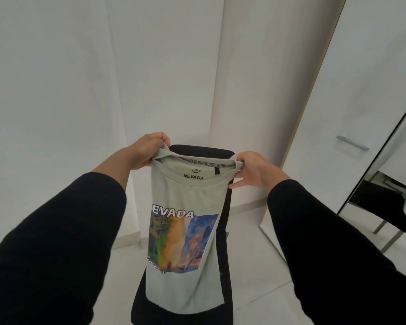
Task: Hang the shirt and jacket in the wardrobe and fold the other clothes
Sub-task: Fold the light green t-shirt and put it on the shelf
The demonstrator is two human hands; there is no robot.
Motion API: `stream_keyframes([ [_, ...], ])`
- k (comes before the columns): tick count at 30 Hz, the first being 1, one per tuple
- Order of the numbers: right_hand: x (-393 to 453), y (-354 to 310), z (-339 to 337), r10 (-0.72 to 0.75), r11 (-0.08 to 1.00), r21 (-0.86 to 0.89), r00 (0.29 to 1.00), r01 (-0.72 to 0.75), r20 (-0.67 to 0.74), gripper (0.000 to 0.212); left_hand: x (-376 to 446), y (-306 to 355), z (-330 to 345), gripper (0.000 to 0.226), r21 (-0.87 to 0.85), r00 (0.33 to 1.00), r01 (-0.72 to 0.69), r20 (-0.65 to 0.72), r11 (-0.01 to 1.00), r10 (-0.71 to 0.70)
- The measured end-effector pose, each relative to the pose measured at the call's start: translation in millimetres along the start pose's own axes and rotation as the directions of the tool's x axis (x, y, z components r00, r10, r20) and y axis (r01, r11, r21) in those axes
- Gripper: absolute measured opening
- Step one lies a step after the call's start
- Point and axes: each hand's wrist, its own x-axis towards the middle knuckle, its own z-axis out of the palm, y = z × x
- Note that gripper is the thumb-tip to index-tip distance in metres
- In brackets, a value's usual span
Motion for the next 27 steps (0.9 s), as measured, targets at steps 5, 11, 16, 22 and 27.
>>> stream_keyframes([
  [5,7,1,5,-0.018,0.990,-0.143,0.994,0.002,-0.111,0.017,3,3,-5,0.025,0.195,0.999,-0.003,-0.032,0.981,0.010],
  [11,9,2,10,-0.001,0.990,-0.134,0.964,-0.036,-0.267,0.021,1,1,-4,0.026,0.193,0.999,0.030,-0.049,0.981,-0.021],
  [16,13,2,10,0.032,0.995,0.098,0.971,-0.009,-0.236,0.021,-10,14,11,0.014,-0.236,1.000,0.023,-0.004,0.972,-0.025],
  [22,-5,-5,-1,-0.109,0.944,0.310,0.994,0.112,-0.027,0.008,-21,23,1,0.024,-0.361,0.939,0.018,0.326,0.933,0.108],
  [27,2,3,3,-0.172,0.942,0.248,0.960,0.226,-0.223,0.036,-8,8,1,0.035,-0.298,0.975,-0.010,0.209,0.955,0.075],
])
